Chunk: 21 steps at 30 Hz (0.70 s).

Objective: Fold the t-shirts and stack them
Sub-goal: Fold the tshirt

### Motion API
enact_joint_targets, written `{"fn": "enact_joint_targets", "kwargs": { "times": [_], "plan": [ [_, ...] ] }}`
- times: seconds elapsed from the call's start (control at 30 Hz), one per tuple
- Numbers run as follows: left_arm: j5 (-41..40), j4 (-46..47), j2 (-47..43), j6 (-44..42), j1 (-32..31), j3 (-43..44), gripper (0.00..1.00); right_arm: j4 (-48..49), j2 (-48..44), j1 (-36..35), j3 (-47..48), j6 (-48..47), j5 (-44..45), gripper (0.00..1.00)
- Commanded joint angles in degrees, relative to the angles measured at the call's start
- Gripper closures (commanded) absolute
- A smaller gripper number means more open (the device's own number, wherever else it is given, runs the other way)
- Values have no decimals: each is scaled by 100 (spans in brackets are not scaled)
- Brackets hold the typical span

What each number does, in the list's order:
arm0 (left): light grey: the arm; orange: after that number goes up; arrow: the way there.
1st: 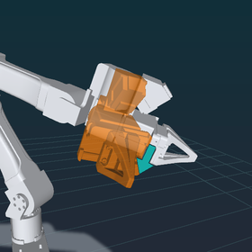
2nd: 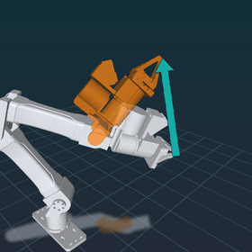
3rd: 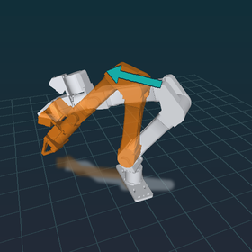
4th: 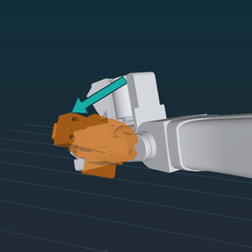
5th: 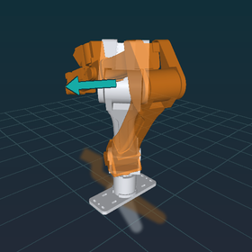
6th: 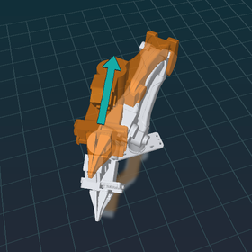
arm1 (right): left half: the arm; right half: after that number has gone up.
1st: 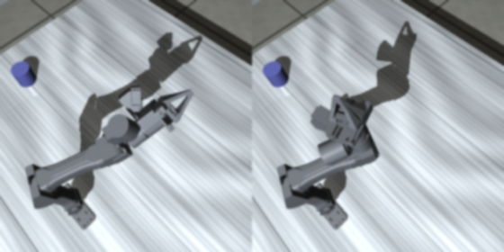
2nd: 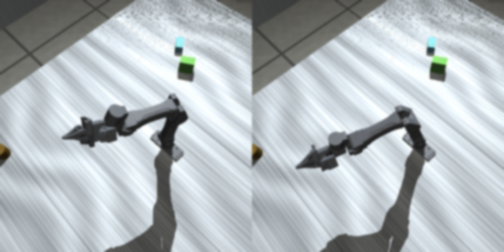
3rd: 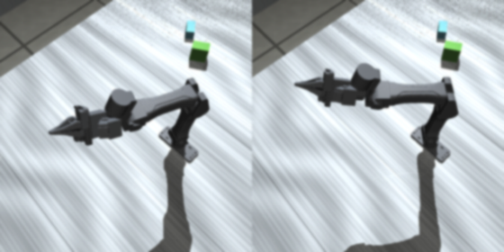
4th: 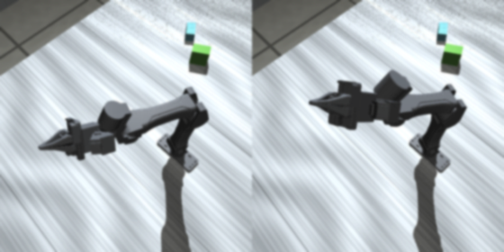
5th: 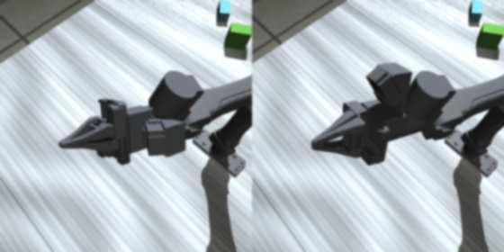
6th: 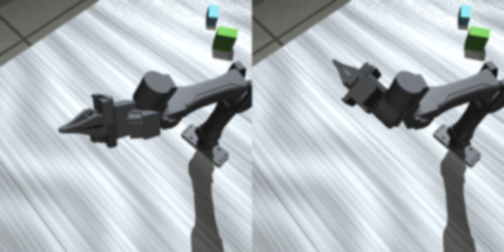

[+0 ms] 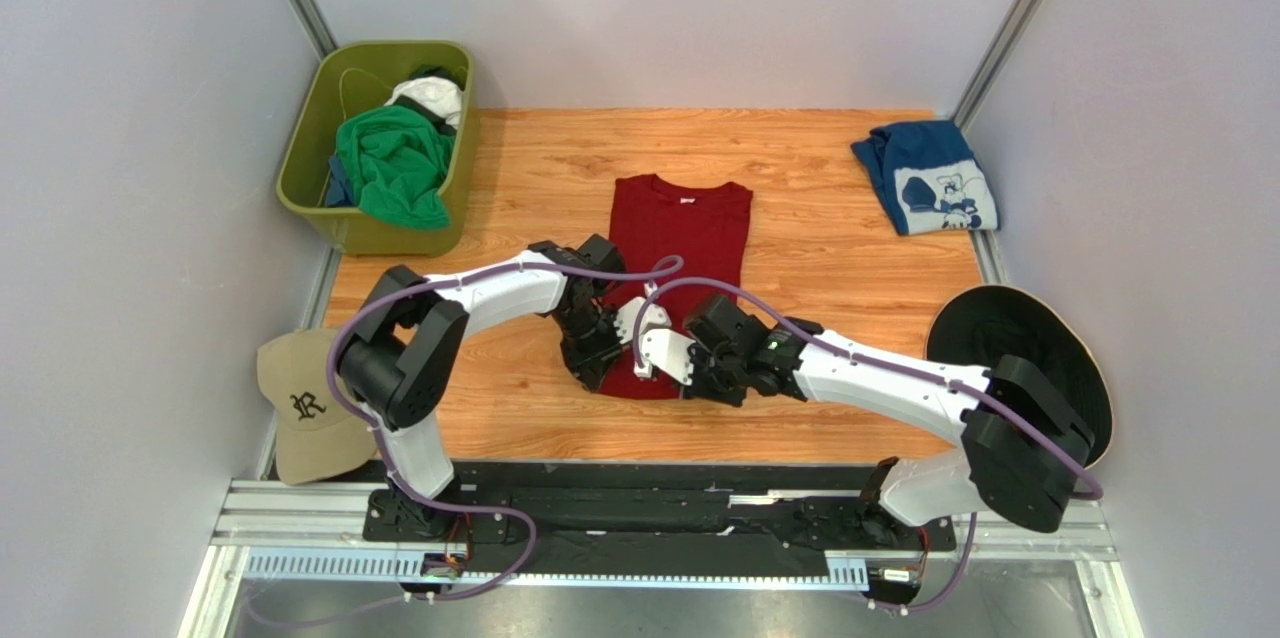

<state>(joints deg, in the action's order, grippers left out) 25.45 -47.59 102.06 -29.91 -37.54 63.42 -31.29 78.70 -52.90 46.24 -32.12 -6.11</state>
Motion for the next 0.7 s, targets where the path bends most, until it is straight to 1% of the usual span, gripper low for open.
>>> {"fn": "enact_joint_targets", "kwargs": {
  "times": [0.0,0.1,0.2,0.43,0.47,0.67],
  "plan": [
    [328,-355,-599,-41,-34,-250,100,-334,-416,-185,210,381,-101,100],
    [329,-391,-854,-59,-34,-286,100,-431,-548,-229,280,461,-13,100],
    [259,-461,-1021,-59,-34,-129,100,-492,-601,-229,368,443,145,100],
    [83,-567,-943,-111,-25,434,100,-615,-557,-212,877,277,602,100],
    [13,-567,-925,-129,-25,495,100,-615,-548,-194,939,242,811,100],
    [-128,-611,-960,-155,89,979,100,-668,-513,-27,1352,4,1067,100]
  ]
}}
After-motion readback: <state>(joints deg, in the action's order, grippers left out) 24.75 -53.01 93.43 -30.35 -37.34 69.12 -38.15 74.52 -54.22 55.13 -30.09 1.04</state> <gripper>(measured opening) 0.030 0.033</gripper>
